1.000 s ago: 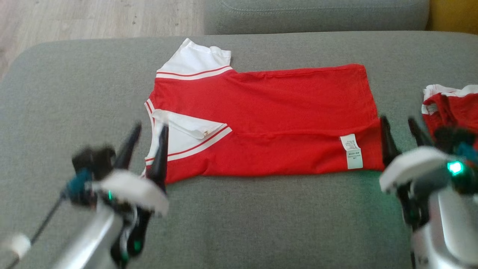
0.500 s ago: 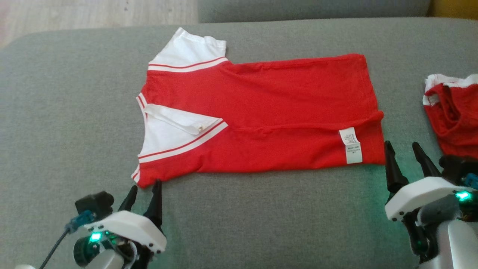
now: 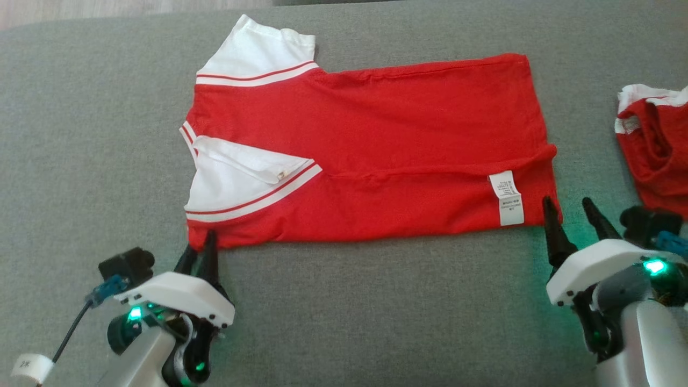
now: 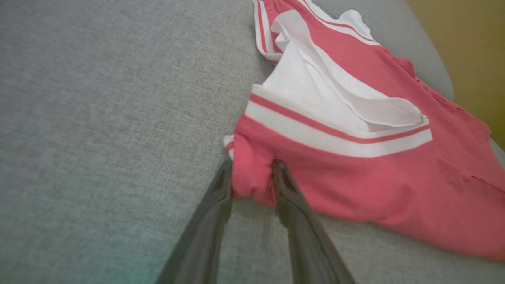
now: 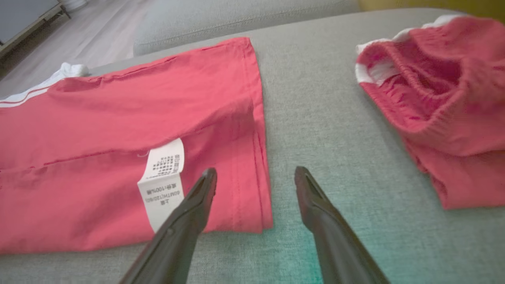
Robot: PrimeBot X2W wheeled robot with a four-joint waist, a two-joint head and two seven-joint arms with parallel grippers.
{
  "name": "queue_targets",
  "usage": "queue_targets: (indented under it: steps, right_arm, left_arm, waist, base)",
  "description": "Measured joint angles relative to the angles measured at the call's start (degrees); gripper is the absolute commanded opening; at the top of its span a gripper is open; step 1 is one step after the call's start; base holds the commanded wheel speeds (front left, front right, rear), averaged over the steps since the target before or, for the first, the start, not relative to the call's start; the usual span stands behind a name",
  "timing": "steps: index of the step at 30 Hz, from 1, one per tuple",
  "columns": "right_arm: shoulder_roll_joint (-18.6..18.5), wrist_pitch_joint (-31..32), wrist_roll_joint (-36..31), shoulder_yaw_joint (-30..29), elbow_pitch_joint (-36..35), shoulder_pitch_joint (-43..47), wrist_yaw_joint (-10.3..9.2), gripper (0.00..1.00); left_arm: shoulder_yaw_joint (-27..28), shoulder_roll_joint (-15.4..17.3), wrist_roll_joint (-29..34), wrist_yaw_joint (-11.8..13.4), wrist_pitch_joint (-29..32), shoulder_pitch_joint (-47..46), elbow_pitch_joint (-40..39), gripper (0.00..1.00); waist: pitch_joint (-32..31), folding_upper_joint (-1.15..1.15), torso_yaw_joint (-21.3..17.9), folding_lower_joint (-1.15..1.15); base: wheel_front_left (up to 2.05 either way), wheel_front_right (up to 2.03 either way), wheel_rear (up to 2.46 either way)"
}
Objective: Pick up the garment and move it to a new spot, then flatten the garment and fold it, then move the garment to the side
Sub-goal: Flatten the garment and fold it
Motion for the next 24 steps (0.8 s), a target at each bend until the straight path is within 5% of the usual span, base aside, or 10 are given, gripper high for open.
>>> queue_targets:
  steps: [2,4,8,11,12,19,24]
  right_arm:
    - [0.0,0.2,0.0,0.0,1.5,-0.4,0.00,1.00]
    - [0.0,0.9,0.0,0.0,3.5,-0.7,0.00,1.00]
    - [0.0,1.6,2.0,0.0,7.8,-1.4,0.00,1.00]
    - [0.0,0.4,4.5,-0.2,10.0,-2.5,0.00,0.11]
    - [0.0,0.3,5.0,-0.1,10.5,-2.9,0.00,0.00]
    - [0.0,-1.7,6.1,-0.5,11.2,-3.6,0.00,0.00]
    - [0.0,-1.5,7.0,-1.7,6.5,-3.2,0.00,0.00]
  left_arm:
    - [-0.1,-0.4,0.0,-0.6,0.0,-0.7,1.0,0.36]
    - [-0.1,-1.1,0.0,-1.2,-0.3,-1.1,1.9,0.00]
    - [-0.6,-1.8,0.0,-2.2,-1.8,-1.7,3.1,0.00]
    - [-0.8,-2.0,0.5,-2.2,-2.7,-1.7,3.2,0.00]
    - [-1.0,-2.0,0.6,-2.4,-3.0,-1.7,3.2,0.00]
    - [-1.2,-1.0,2.2,-2.2,-4.1,-1.7,-0.7,0.00]
    - [-1.4,2.7,4.2,-0.3,-4.1,-0.5,-8.8,0.00]
  waist:
    - [0.1,0.00,0.3,0.00]
    - [0.2,0.00,0.5,0.00]
    - [0.0,0.00,1.1,0.00]
    - [-0.4,0.00,1.5,0.00]
    - [-0.5,0.00,1.6,0.00]
    - [-1.8,0.00,1.9,0.00]
    - [-3.8,0.00,2.2,0.00]
  base:
    - [0.00,0.00,0.00]
    - [0.00,0.00,0.00]
    - [0.00,0.00,0.00]
    - [0.00,0.00,0.00]
    - [0.00,0.00,0.00]
    - [0.00,0.00,0.00]
    - [0.00,0.00,0.00]
